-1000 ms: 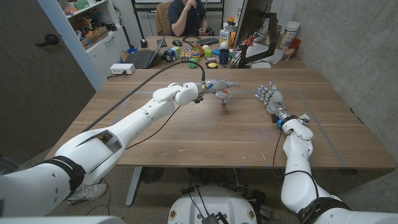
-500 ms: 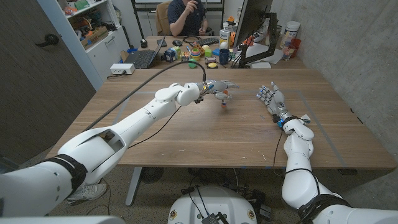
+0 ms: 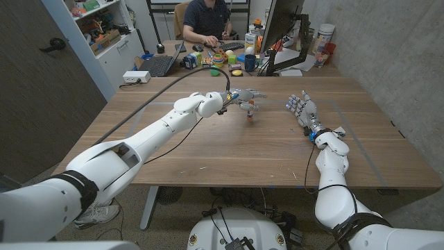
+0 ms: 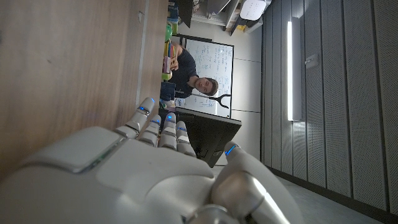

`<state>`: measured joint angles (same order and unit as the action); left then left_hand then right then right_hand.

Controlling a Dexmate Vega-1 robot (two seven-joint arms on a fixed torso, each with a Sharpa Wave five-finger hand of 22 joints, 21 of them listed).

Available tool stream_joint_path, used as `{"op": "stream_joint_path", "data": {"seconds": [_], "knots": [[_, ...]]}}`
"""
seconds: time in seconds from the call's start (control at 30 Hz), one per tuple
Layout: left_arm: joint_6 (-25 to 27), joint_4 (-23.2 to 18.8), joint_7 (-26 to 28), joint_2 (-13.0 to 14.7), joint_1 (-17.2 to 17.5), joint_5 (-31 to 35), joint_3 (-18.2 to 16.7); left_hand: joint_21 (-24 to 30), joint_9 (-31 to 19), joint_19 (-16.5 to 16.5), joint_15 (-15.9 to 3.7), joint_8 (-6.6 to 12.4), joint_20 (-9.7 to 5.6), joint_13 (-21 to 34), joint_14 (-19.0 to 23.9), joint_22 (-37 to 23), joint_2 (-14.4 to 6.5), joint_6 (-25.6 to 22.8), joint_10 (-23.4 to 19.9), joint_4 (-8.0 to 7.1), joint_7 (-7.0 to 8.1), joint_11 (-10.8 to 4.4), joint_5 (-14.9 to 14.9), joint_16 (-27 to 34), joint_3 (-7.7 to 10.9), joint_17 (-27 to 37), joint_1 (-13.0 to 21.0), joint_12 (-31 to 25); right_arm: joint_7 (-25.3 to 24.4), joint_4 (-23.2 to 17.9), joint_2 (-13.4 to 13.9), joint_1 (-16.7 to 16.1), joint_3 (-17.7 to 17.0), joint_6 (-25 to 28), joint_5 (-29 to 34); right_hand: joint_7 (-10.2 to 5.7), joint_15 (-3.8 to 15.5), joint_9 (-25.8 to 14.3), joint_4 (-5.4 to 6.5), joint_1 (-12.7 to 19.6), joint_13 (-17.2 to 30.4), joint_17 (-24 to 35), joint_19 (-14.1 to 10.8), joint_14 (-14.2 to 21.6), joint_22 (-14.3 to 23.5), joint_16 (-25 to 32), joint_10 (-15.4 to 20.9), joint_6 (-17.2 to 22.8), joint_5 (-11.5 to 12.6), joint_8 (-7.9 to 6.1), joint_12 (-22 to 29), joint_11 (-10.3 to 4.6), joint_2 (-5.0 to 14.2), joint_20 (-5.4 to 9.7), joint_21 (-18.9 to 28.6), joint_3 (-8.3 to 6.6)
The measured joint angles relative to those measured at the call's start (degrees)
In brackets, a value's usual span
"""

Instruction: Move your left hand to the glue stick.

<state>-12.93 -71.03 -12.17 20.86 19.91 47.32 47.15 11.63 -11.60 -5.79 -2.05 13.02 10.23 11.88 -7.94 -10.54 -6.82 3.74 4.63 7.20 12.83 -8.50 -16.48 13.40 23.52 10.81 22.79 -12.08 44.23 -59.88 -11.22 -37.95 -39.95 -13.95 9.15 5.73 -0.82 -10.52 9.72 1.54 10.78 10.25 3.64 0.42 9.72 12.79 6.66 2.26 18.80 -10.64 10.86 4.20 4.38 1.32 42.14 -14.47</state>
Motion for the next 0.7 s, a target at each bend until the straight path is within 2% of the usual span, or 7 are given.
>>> {"op": "stream_joint_path", "data": {"seconds": [0.37, 0.7], "knots": [[-0.6, 0.3, 0.1, 0.0, -0.3, -0.1, 0.2, 0.0, 0.0, -0.2, 0.0, 0.0, -0.22, 0.0, 0.0, 0.0, -0.2, -0.3, -0.3, 0.0, -0.13, -0.31, 0.0, 0.0, 0.01, 0.0, 0.2, 0.0, 0.0, 0.2, -0.2, 0.1, -0.2, -0.3, 0.2, 0.0, 0.0, 0.0, 0.0, 0.0, 0.0, 0.0, -0.3, 0.0, 0.0, 0.0, 0.3, 0.0, 0.0, 0.0, 0.0, 0.3, 0.0, 0.33, -0.4, 0.0], [-1.3, 0.3, 0.3, 0.0, -0.4, -0.3, 0.3, 0.0, 0.0, 0.1, 0.0, 0.0, -0.52, 0.0, 0.0, 0.0, -0.2, -0.5, -0.6, -0.18, -0.34, 0.01, 0.0, 0.5, -0.16, 0.0, 0.2, 0.0, 0.0, -1.0, -0.8, -0.3, -0.2, -0.2, 0.2, 0.0, 0.0, 0.0, 0.0, 0.0, 0.0, 0.0, -0.3, 0.0, 0.0, 0.0, 0.3, 0.0, 0.0, 0.0, 0.0, 0.3, 0.0, 0.33, -0.4, 0.0]]}}
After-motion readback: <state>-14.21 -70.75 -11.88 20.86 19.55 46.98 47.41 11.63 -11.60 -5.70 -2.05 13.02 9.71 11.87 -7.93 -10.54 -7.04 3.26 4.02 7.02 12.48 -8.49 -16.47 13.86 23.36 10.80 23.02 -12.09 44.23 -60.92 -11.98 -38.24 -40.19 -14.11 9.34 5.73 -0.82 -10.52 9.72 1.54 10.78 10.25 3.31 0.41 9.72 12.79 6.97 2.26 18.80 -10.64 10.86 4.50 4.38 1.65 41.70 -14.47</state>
